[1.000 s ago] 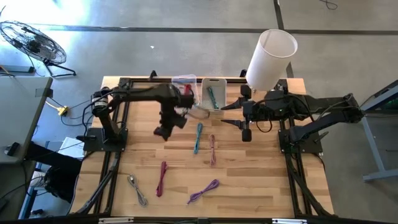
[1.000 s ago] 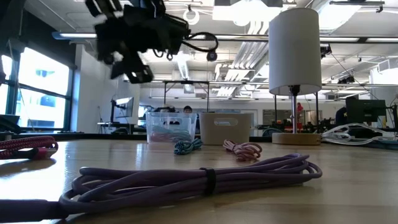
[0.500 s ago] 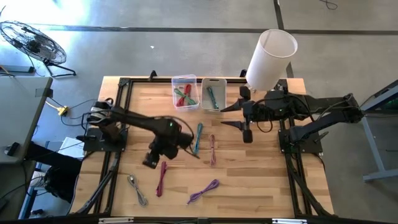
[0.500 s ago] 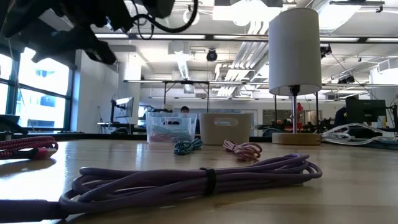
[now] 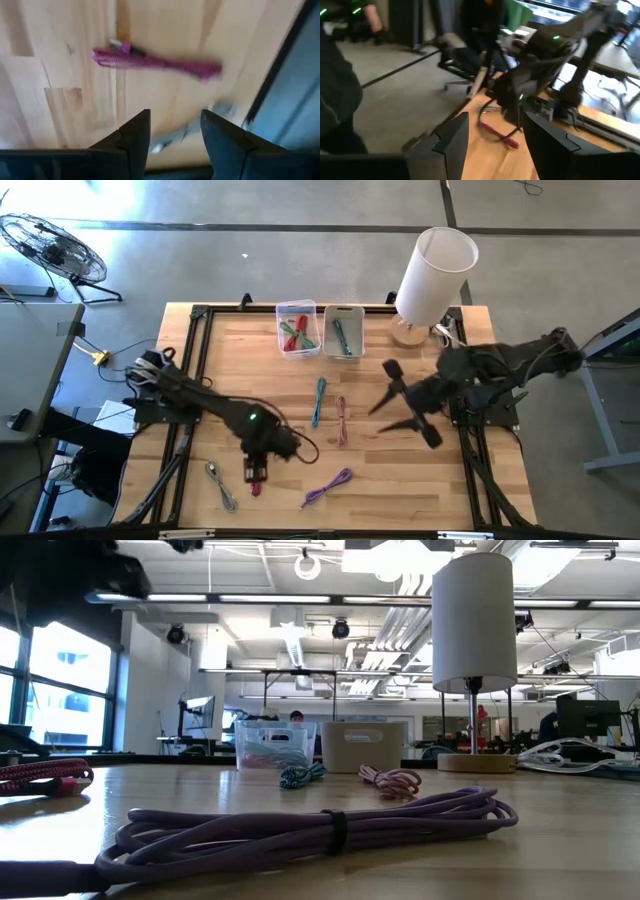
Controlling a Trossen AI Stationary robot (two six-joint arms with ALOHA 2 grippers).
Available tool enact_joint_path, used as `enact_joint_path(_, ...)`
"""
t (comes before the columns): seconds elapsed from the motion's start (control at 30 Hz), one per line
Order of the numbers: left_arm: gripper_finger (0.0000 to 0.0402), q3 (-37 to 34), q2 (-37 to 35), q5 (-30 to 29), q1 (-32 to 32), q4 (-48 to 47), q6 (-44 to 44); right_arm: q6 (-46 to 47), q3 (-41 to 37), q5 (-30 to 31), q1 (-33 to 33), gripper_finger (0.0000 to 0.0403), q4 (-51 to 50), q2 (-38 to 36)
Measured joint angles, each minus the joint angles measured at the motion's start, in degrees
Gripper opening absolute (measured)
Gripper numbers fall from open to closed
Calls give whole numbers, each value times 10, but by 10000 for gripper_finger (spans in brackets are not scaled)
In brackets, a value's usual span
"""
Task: Pick & Place USB Port
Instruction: Put the pink cable into the gray bin
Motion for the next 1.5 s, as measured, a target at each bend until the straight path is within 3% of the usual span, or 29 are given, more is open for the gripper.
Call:
enact_joint_path(0.17,170,0,-14,-110,-51,43,-263,-8,0,0,40,179,-18,-23)
enact_joint_path(0.33,170,0,-14,-169,-91,45,-494,1,0,35,73,179,-40,-56)
enact_joint_path(0.47,170,0,-14,-214,-113,46,-611,1,0,54,100,179,-47,-73)
enact_joint_path(0.57,170,0,-14,-240,-119,56,-631,1,0,54,115,179,-47,-77)
enact_joint_path(0.83,170,0,-14,-244,-110,99,-631,-2,0,54,154,178,-76,-77)
enact_joint_path(1.0,170,0,-14,-230,-101,101,-629,-3,0,97,168,178,-86,-77)
enact_joint_path(1.23,170,0,-14,-229,-77,77,-535,-3,0,135,189,178,-107,-76)
enact_joint_path(1.5,170,0,19,-141,-68,71,-547,11,0,145,196,178,-116,-76)
